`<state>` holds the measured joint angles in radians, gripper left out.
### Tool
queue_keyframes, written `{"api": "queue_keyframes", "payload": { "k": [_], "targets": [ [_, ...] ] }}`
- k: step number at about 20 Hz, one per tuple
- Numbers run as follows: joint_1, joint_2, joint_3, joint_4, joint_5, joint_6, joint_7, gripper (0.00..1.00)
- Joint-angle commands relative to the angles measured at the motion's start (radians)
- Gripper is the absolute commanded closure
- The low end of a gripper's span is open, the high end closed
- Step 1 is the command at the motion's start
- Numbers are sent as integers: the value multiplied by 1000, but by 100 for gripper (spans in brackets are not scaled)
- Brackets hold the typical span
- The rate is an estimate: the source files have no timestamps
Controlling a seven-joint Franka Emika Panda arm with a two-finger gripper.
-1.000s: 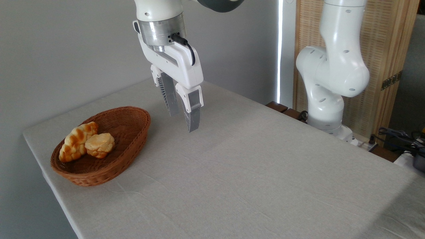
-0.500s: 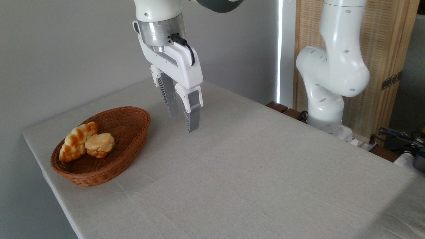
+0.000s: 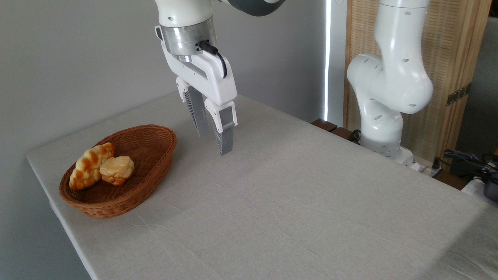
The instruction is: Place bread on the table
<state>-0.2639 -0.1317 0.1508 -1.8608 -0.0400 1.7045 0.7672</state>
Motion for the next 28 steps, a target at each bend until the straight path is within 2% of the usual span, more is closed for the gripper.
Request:
{"api": "queue_keyframes", "payload": {
  "k": [1,20,24,28],
  "targets": [
    [-6,6,6,14,-8,-13,-11,0],
    [-9,9,-5,19,-9,-3,-19,0],
    [-26,11,-17,11,-11,26,-57,0],
    [-58,20,-19,11,-20,98,-158,0]
  ]
}}
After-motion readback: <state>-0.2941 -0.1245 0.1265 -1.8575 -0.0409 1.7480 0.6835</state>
